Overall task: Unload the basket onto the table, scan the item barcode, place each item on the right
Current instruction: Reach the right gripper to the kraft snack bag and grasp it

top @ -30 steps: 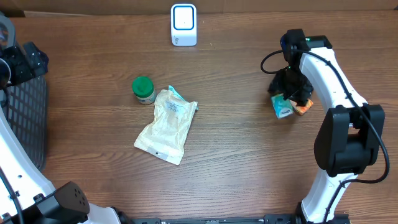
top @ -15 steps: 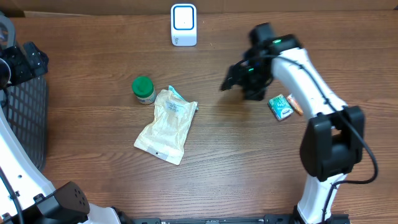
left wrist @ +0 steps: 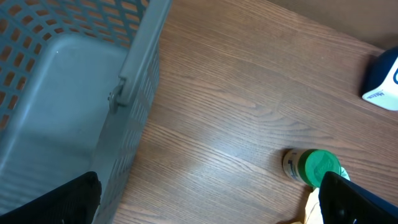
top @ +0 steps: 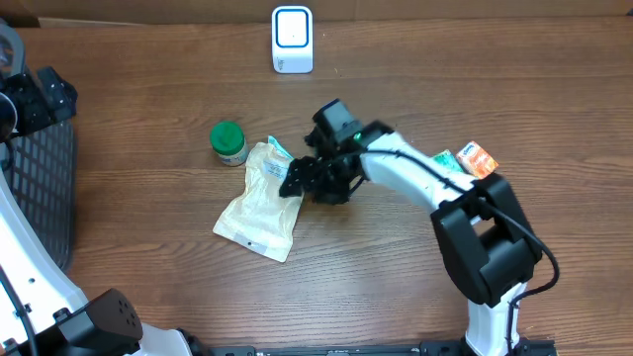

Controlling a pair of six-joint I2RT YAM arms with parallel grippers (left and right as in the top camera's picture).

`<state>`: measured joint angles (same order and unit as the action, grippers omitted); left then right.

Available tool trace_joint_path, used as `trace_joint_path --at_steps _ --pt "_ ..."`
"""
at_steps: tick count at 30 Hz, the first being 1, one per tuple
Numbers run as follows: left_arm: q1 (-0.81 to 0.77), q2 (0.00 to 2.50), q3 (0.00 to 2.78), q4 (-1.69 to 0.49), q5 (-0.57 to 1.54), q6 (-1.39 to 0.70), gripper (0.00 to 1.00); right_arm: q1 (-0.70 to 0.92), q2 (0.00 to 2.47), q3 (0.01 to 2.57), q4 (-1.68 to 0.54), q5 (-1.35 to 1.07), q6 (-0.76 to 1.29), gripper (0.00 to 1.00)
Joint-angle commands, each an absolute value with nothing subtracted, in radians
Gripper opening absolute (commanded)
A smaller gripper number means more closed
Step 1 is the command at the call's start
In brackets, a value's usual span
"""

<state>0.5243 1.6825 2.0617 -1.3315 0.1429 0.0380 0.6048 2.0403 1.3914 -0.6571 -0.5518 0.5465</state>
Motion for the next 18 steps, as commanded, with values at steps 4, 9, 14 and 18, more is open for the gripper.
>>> trace_joint_path --at_steps 4,9,14,18 --pt "0.522 1.68 2.07 -1.331 0.15 0.064 1.0 0.68 2.041 1.29 -0.428 -0.388 0.803 0.74" --pt "0.523 1.68 2.07 -1.331 0.15 0.064 1.0 0.689 2.041 1.277 -0.376 -0.348 0.846 0.48" --pt "0.523 1.68 2.07 -1.331 0.15 0.064 1.0 0.683 2.04 1.277 -0.39 -0.395 0.841 0.06" --pt "0.523 1.68 2.07 -1.331 0.15 0.064 1.0 0.655 2.016 1.297 -0.41 -0.462 0.773 0.04"
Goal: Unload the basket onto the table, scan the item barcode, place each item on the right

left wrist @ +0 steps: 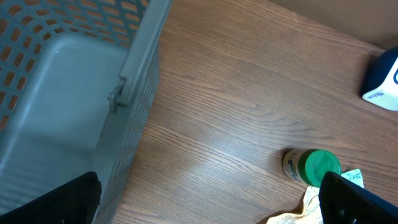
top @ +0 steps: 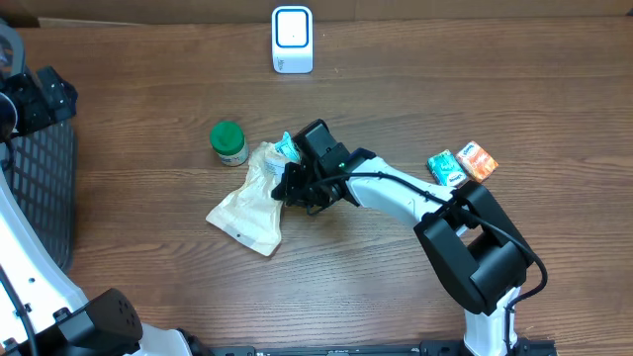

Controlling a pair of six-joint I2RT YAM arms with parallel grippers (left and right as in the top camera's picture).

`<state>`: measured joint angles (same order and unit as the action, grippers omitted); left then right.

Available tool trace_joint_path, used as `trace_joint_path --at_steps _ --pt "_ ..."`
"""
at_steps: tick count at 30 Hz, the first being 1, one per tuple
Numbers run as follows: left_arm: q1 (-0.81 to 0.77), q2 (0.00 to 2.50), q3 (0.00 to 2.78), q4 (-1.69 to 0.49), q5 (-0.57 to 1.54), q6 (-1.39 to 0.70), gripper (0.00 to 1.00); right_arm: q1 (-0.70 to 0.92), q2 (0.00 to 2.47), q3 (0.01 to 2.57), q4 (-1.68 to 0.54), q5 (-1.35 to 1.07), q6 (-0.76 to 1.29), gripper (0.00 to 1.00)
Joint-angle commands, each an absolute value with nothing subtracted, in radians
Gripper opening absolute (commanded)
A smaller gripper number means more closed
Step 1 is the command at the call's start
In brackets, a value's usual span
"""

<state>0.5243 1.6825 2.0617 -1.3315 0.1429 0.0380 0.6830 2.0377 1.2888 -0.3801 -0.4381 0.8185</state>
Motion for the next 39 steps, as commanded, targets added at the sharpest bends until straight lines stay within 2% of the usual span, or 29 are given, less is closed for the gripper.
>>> trace_joint_path --at_steps 1,7,15,19,25,29,35,37,38,39 --pt "0.523 1.68 2.07 -1.331 0.15 0.064 1.0 0.646 2.004 1.306 -0.43 -0.461 0.752 0.04" --pt "0.523 1.68 2.07 -1.331 0.15 0.064 1.0 0.6 1.859 1.372 -0.561 -0.453 0.664 0.04" --pt "0.523 1.68 2.07 -1.331 0.15 0.064 1.0 0.585 1.732 1.555 -0.859 -0.301 0.609 0.04" --pt "0.523 1.68 2.07 -1.331 0.15 0.064 1.0 0.585 1.732 1.644 -1.129 0.026 0.57 0.04" --pt "0.523 1.68 2.07 -1.331 0.15 0.064 0.99 0.585 1.754 1.652 -1.364 0.477 0.575 0.04" --pt "0.523 1.68 2.07 -1.331 0.15 0.064 1.0 0.585 1.821 1.652 -1.423 0.588 0.548 0.04" --pt "0.523 1.68 2.07 -1.331 0.15 0.064 1.0 0.611 1.959 1.652 -1.423 0.581 0.435 0.04" --pt "0.523 1.68 2.07 -1.331 0.15 0.064 1.0 0.64 1.996 1.652 -1.405 0.538 0.398 0.16" --pt "0.523 1.68 2.07 -1.331 0.15 0.064 1.0 0.661 2.011 1.652 -1.385 0.491 0.368 0.25" --pt "0.523 1.68 2.07 -1.331 0.15 0.064 1.0 0.678 2.017 1.652 -1.365 0.449 0.345 0.29"
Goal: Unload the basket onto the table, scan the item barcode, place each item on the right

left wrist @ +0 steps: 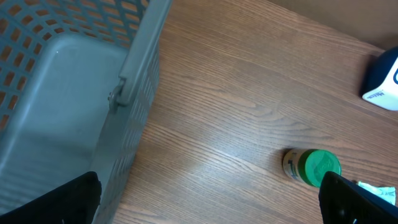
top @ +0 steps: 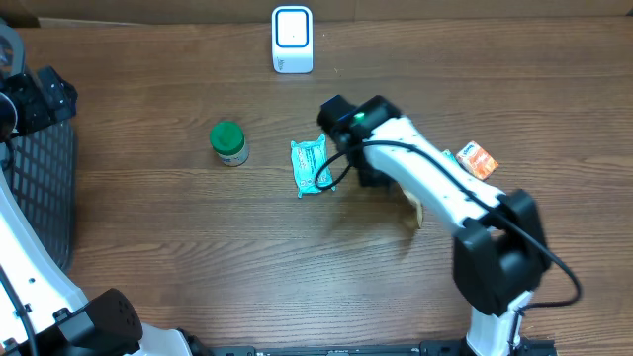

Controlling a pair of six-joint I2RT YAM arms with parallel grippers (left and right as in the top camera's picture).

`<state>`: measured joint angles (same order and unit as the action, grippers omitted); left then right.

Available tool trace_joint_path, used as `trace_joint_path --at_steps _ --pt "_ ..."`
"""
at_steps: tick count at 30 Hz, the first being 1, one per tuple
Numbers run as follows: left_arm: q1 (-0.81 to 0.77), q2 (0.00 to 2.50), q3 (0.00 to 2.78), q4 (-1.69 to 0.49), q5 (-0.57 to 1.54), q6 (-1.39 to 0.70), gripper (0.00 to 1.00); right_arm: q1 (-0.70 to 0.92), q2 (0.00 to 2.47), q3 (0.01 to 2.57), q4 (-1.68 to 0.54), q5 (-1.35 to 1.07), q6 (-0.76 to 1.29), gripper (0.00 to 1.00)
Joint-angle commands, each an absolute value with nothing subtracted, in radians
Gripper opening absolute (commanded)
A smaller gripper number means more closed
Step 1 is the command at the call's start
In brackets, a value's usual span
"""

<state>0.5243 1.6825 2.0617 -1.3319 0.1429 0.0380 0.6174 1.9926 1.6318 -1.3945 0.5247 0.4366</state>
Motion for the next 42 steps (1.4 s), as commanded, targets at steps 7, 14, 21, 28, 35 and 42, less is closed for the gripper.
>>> trace_joint_path --at_steps 7,14,21,28,35,42 --pt "0.523 1.68 2.07 -1.331 0.15 0.064 1.0 0.809 2.019 1.688 -1.191 0.104 0.26 0.92" --pt "0.523 1.68 2.07 -1.331 0.15 0.064 1.0 0.75 2.018 1.891 -1.296 0.042 0.264 0.93" --pt "0.523 1.68 2.07 -1.331 0.15 0.064 1.0 0.488 2.02 1.971 -1.432 -0.112 0.179 0.96" --pt "0.523 1.68 2.07 -1.331 0.15 0.064 1.0 0.202 2.021 1.791 -1.407 -0.375 0.008 0.98" --pt "0.523 1.68 2.07 -1.331 0.15 0.064 1.0 0.068 2.022 1.58 -1.276 -0.495 -0.083 0.92" --pt "0.523 1.68 2.07 -1.331 0.15 0.064 1.0 0.049 2.022 1.427 -1.093 -0.466 -0.088 0.91"
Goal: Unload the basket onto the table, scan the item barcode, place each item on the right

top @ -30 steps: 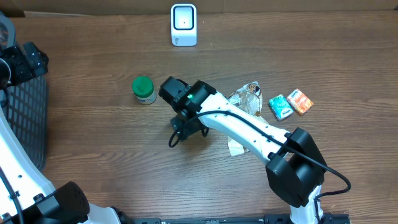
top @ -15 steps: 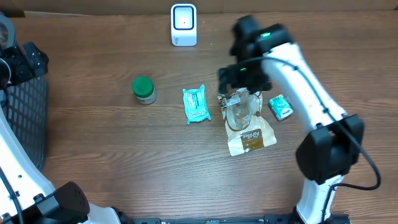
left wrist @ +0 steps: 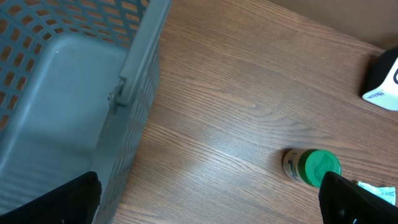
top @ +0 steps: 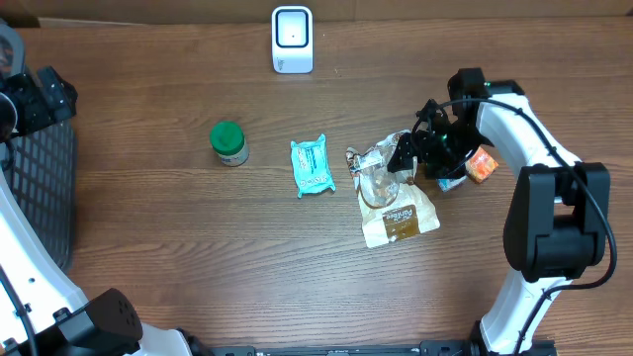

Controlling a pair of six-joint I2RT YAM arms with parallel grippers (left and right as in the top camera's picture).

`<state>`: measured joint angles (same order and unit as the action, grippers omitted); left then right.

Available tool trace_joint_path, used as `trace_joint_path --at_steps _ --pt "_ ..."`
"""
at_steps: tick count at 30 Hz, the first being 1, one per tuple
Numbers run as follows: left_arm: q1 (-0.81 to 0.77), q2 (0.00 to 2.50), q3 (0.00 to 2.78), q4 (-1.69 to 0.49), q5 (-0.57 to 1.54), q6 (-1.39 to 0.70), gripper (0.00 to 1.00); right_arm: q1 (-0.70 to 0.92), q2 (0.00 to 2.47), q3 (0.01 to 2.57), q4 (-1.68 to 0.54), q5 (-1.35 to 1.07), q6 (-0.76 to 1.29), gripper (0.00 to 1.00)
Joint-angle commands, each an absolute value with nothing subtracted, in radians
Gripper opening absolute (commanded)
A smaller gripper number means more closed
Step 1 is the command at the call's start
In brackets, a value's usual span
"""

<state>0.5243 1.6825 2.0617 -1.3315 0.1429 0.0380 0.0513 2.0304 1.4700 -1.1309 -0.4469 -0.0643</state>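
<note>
A beige pouch (top: 394,203) with a clear crumpled top and a brown label lies right of centre in the overhead view. My right gripper (top: 404,158) is at the pouch's crumpled top edge and looks shut on it. The white scanner (top: 292,40) stands at the far edge, its corner also showing as the scanner (left wrist: 382,81) in the left wrist view. My left gripper (left wrist: 208,211) hangs open over bare wood beside the basket, holding nothing.
A green-lidded jar (top: 228,143) and a teal packet (top: 313,166) lie left of the pouch. A small teal box (top: 451,181) and an orange box (top: 483,165) sit partly under my right arm. A grey mesh basket (left wrist: 62,93) fills the table's left edge.
My right gripper has moved from beside the teal packet to the right, near the small boxes. The pouch has come with it and now shows its label face up.
My right gripper was first at the pouch lying beside the jar, over the teal packet. Then it was on the pouch's upper edge. Later the pouch was off that spot, under my arm, the teal packet laid bare. Now it lies right of centre. The left arm stayed still.
</note>
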Motion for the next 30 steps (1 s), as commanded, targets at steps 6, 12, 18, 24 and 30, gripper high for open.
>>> trace_joint_path --at_steps 6,12,18,24,30 --pt "0.523 1.68 2.07 -1.331 0.15 0.064 1.0 0.075 2.022 1.273 -0.884 -0.524 -0.087 0.87" --pt "0.523 1.68 2.07 -1.331 0.15 0.064 1.0 0.137 2.022 1.163 -0.729 -0.552 -0.082 0.51" --pt "0.523 1.68 2.07 -1.331 0.15 0.064 1.0 0.157 2.022 1.135 -0.686 -0.558 -0.043 0.16" --pt "0.523 1.68 2.07 -1.331 0.15 0.064 1.0 0.152 2.022 1.161 -0.688 -0.624 -0.023 0.04" --pt "0.523 1.68 2.07 -1.331 0.15 0.064 1.0 0.15 2.019 1.346 -0.869 -0.638 0.008 0.04"
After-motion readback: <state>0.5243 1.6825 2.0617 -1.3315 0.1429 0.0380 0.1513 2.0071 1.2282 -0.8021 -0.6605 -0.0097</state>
